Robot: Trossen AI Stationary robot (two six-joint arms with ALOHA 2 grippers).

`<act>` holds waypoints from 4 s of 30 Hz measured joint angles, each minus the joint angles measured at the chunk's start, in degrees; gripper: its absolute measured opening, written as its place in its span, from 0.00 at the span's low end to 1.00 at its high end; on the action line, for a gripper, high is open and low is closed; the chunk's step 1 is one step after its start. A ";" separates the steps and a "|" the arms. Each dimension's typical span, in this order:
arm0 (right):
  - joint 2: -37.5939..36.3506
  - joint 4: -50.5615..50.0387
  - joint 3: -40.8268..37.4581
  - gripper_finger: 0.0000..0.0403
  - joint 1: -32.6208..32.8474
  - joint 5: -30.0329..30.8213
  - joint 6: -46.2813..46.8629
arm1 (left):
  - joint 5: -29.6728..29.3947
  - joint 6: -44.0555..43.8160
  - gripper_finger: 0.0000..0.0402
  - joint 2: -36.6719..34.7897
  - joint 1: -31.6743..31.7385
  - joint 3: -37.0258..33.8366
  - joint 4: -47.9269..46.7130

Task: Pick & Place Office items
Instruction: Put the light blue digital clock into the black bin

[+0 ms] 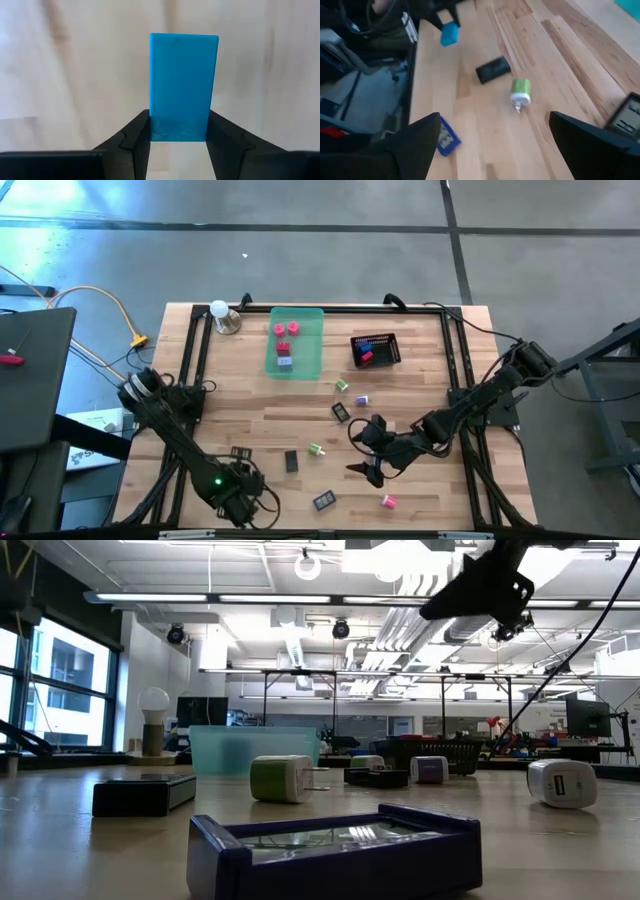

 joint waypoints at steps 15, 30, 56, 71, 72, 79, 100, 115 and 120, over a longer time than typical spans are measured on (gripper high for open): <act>0.00 11.00 0.01 0.90 -0.18 2.11 2.46 | -51.34 32.02 0.36 -8.50 2.47 0.00 22.31; 0.00 11.18 0.02 0.90 -1.68 16.03 3.39 | -54.39 23.92 0.36 -1.93 12.68 0.02 29.18; 4.71 14.18 0.04 0.90 -8.69 7.33 4.09 | -46.37 26.39 0.36 0.43 17.87 0.02 34.94; 5.79 13.71 0.02 0.79 -10.60 5.63 3.91 | -45.17 27.39 0.36 0.43 18.94 0.02 35.10; 5.79 13.69 0.02 0.76 -10.62 5.60 3.91 | -45.17 27.39 0.36 0.43 18.94 0.02 35.10; 5.77 13.82 0.02 0.60 -10.62 5.57 3.91 | -45.14 27.39 0.36 0.43 18.98 0.02 35.07; 5.70 12.51 0.02 0.12 -10.60 3.71 0.61 | -45.41 28.46 0.44 0.32 18.02 0.00 35.20; 5.68 10.21 0.00 0.14 -9.26 3.45 0.92 | -45.12 26.87 0.45 0.32 11.03 0.00 33.46; 3.44 6.20 0.00 0.13 -9.19 3.13 1.97 | -44.64 22.58 0.45 0.04 6.73 0.00 31.20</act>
